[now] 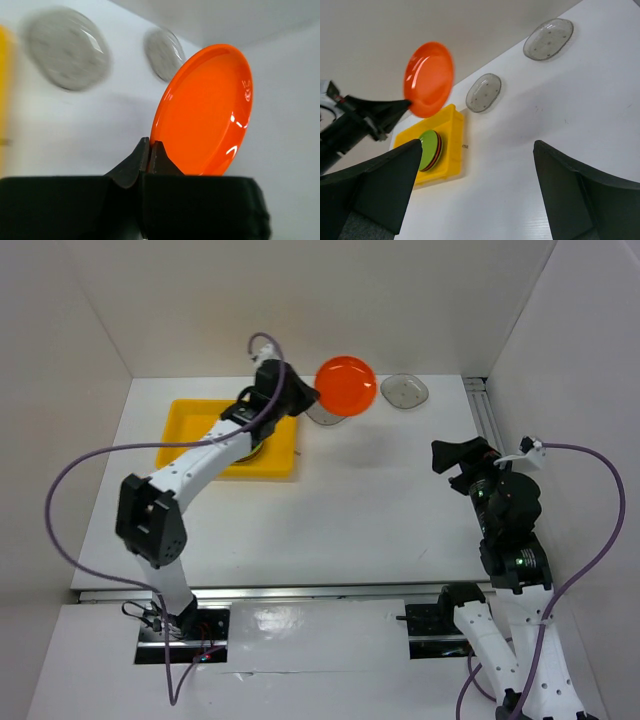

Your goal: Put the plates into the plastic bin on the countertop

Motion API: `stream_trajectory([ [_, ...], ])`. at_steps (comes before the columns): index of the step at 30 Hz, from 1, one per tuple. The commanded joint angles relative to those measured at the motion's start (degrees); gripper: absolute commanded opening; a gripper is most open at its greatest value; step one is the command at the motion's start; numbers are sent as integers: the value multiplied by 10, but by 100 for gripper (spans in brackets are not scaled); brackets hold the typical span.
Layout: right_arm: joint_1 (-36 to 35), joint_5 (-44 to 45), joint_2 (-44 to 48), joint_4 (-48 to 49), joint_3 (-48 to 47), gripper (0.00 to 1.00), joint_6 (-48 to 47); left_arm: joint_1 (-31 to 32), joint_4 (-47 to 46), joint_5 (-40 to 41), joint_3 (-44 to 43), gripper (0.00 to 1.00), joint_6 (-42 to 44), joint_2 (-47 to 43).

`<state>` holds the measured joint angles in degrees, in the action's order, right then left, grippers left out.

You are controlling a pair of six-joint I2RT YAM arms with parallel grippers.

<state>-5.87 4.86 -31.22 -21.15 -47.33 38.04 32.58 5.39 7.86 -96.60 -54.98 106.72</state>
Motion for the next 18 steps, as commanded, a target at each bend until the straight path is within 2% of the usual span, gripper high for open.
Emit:
stream_trajectory([
  [1,-4,-17,4,11,3,99,8,-77,81,87,89,0,-43,-76],
  [6,-4,-44,-22,37,17,99,14,-182,82,117,241,0,-63,-164],
  [10,-4,-61,-35,70,50,99,19,-241,51,87,300,0,-50,-171],
  [15,-4,-95,-63,116,93,99,19,-314,43,32,321,0,-50,-177],
  [18,-4,-119,-90,156,121,99,25,-328,30,17,321,0,-44,-177],
])
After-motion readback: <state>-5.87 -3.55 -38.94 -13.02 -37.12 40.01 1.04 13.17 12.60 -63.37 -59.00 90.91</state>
